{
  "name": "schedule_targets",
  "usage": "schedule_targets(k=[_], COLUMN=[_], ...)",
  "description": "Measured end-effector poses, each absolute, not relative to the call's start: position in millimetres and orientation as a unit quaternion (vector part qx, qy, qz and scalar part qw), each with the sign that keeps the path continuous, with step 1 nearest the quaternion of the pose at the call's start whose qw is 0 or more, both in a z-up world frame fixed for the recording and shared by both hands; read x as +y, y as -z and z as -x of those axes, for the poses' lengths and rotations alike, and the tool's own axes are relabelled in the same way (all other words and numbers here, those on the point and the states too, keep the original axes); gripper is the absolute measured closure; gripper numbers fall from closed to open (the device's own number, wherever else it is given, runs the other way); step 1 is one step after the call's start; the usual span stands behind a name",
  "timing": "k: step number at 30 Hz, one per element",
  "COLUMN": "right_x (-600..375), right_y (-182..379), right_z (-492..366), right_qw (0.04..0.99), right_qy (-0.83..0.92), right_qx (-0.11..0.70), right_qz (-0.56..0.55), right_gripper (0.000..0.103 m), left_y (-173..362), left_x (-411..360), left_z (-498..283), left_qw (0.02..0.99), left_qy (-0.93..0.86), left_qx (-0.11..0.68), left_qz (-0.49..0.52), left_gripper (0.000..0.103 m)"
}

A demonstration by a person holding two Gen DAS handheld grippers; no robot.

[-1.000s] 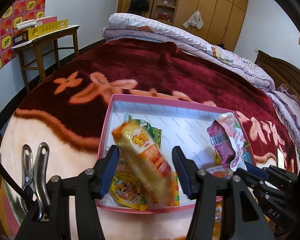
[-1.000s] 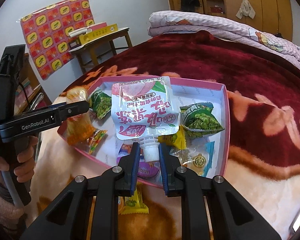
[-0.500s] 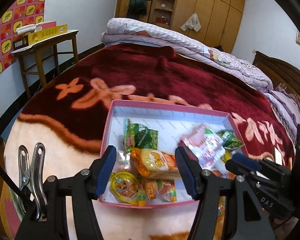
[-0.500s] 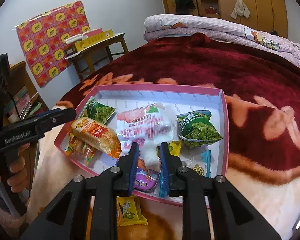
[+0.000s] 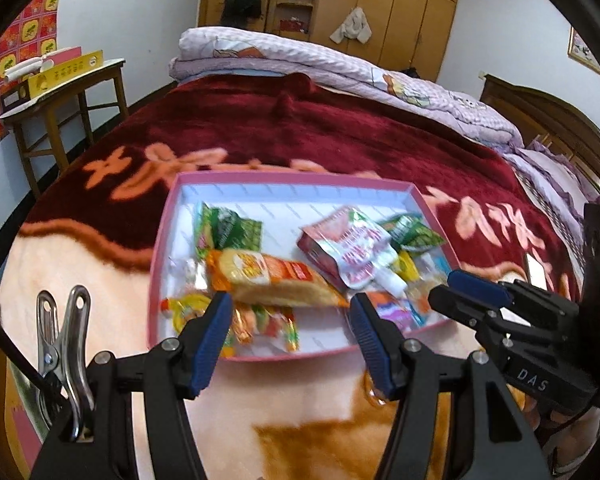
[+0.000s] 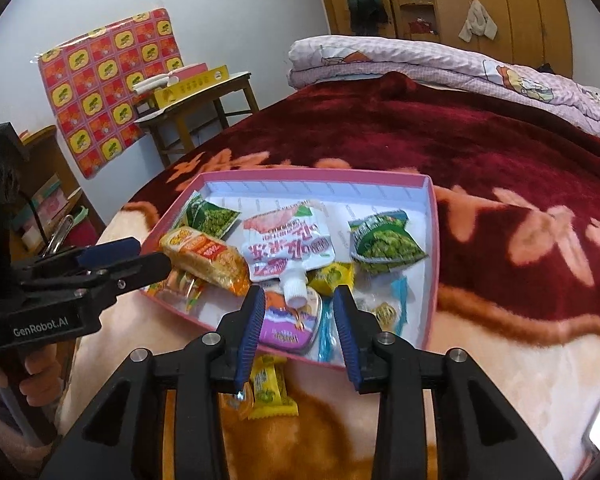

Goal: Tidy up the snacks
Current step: 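Withdraw both tools toward the orange jelly cup and yellow candy packet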

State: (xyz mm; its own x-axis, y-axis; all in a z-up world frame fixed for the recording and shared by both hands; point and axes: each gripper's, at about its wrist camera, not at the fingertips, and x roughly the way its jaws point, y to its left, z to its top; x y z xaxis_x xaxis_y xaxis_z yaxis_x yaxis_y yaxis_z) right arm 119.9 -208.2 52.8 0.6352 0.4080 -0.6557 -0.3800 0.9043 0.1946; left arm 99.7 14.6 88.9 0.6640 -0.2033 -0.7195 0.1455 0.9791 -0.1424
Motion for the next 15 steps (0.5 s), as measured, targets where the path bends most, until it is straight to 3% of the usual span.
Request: schedule_targets(k=[15], right_x=[-230], right_y=[-47], right_z=[-95], right_qw=[0.895], right_qy=[-0.212], right_qx=[0.390], right_qz=[-0.033], right_gripper=[0.066], left_y=[-63], left_x=[-19], left_z=[-75], left_qw=[0.889], left_qy=[0.134], left_qx=[0.439], left_qz=[0.016], left_gripper=[0.039])
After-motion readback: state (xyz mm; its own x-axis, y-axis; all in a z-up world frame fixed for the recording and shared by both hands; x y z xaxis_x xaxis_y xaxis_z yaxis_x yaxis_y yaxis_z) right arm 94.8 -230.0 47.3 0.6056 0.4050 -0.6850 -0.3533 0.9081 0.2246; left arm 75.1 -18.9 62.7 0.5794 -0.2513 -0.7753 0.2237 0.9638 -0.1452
